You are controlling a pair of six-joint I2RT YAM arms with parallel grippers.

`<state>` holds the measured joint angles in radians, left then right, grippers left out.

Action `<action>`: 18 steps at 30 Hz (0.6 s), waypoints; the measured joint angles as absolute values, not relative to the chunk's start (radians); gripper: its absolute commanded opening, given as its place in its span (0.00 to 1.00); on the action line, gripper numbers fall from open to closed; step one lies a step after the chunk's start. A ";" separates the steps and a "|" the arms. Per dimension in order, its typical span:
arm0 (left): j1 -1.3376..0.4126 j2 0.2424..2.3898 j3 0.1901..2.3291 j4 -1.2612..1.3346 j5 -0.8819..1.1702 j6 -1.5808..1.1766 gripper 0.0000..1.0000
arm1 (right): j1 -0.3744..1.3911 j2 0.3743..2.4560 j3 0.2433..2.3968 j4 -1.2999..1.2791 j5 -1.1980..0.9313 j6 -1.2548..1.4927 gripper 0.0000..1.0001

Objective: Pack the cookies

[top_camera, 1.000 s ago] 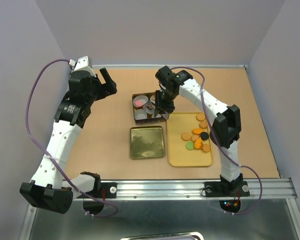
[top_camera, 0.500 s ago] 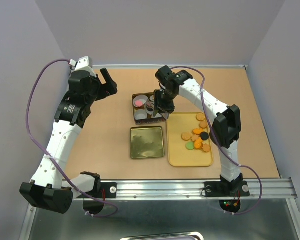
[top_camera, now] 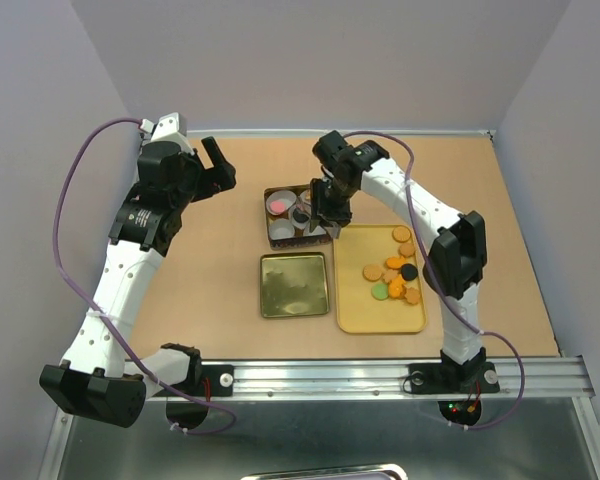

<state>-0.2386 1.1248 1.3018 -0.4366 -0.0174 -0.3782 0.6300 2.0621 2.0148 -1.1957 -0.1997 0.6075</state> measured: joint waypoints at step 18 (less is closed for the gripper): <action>-0.243 1.125 1.285 -0.399 0.056 -0.383 0.99 | 0.630 1.588 1.551 -1.222 -0.070 0.657 0.52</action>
